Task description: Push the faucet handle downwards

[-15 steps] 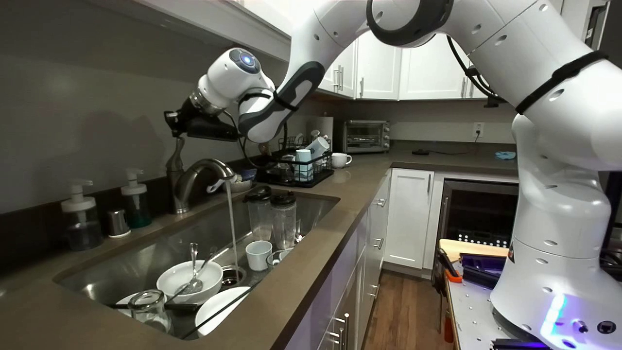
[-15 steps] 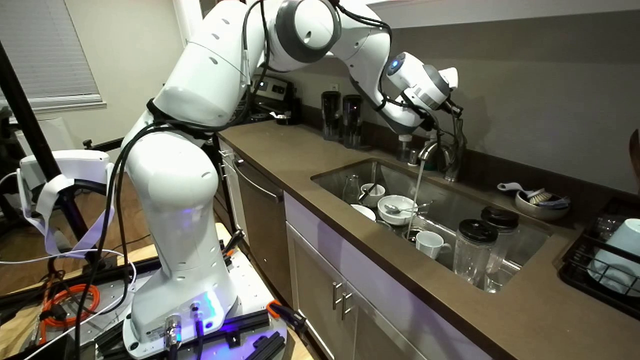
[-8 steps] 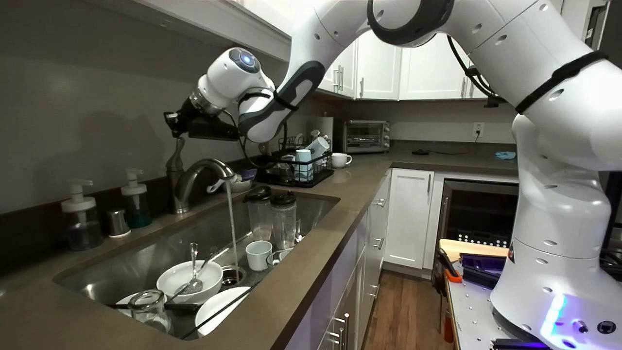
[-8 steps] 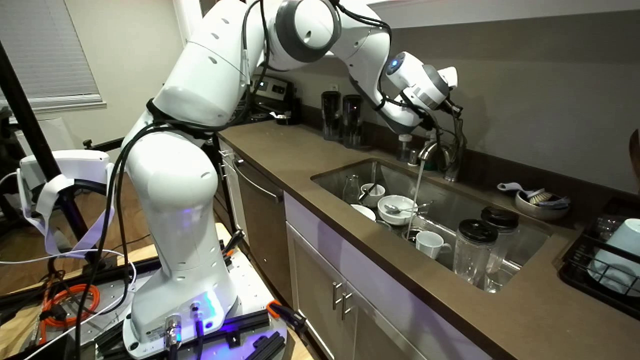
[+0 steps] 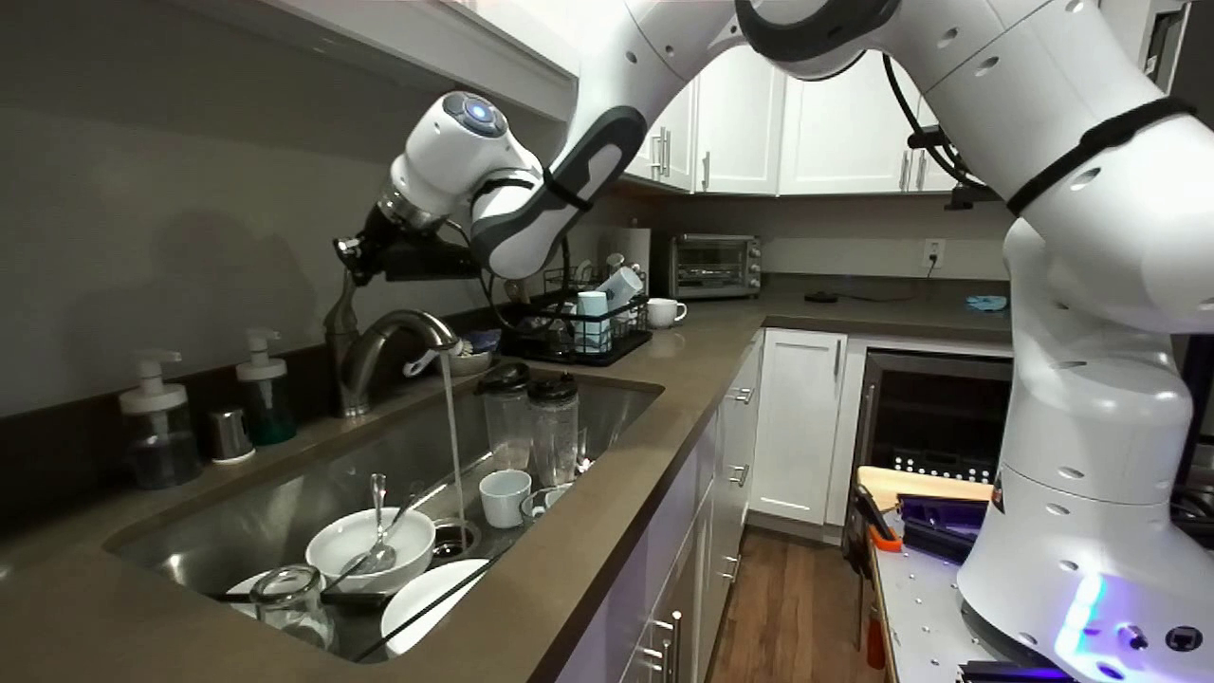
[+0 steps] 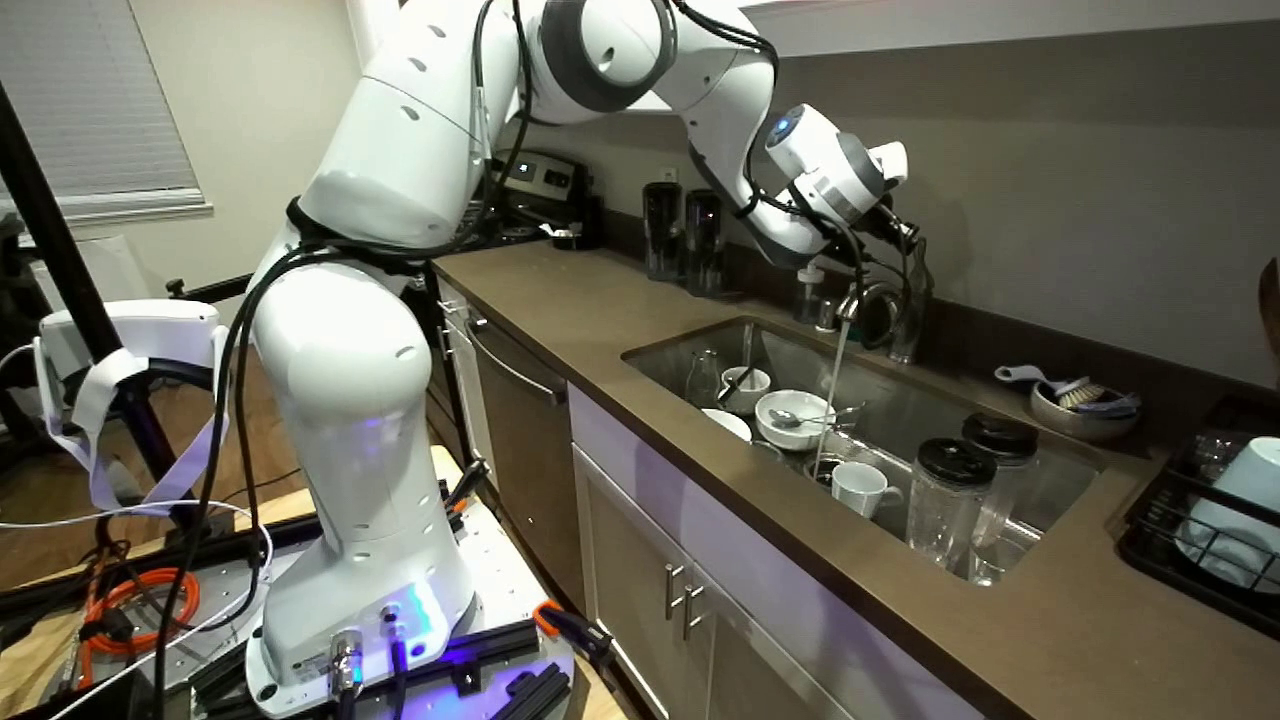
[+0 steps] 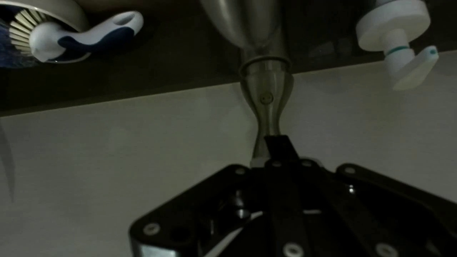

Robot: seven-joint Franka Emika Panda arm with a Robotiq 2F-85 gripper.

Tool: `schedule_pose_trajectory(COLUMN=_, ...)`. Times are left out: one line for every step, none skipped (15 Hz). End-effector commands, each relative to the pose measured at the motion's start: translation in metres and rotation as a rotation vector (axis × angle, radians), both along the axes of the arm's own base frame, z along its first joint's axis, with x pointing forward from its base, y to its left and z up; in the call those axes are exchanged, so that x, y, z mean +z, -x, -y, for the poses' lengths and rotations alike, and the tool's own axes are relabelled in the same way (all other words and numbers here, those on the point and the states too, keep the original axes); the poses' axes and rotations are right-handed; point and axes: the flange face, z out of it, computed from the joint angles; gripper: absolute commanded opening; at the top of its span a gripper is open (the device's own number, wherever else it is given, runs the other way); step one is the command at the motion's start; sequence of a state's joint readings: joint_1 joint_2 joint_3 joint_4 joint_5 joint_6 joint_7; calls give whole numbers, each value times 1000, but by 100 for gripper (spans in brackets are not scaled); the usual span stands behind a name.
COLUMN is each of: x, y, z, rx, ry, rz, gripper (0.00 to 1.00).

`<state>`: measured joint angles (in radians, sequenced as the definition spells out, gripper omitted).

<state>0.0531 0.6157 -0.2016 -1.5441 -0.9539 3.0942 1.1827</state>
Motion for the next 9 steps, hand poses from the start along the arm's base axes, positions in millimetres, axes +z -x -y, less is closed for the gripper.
schedule_pose_trajectory(x=6, y=6, z=12, rx=-20, ry=18, rz=-9, gripper=4)
schedule_pose_trajectory(x=8, y=5, z=15, rx=-30, ry=18, rz=1, gripper=4)
schedule_pose_trajectory(x=12, y=2, z=18, rx=-37, ry=16, rz=19, gripper=4)
schedule_pose_trajectory(x=16, y=0, z=21, rx=-47, ry=22, rz=35, gripper=4)
schedule_pose_trajectory(x=21, y=-3, z=23, rx=-53, ry=26, rz=53, gripper=4)
schedule_pose_trajectory(x=25, y=-5, z=25, rx=-59, ry=30, rz=68, gripper=4)
schedule_pose_trajectory(x=30, y=-7, z=26, rx=-64, ry=30, rz=86, gripper=4)
schedule_pose_trajectory(x=33, y=-9, z=27, rx=-70, ry=28, rz=99, gripper=4)
schedule_pose_trajectory(x=35, y=-11, z=26, rx=-73, ry=24, rz=110, gripper=5)
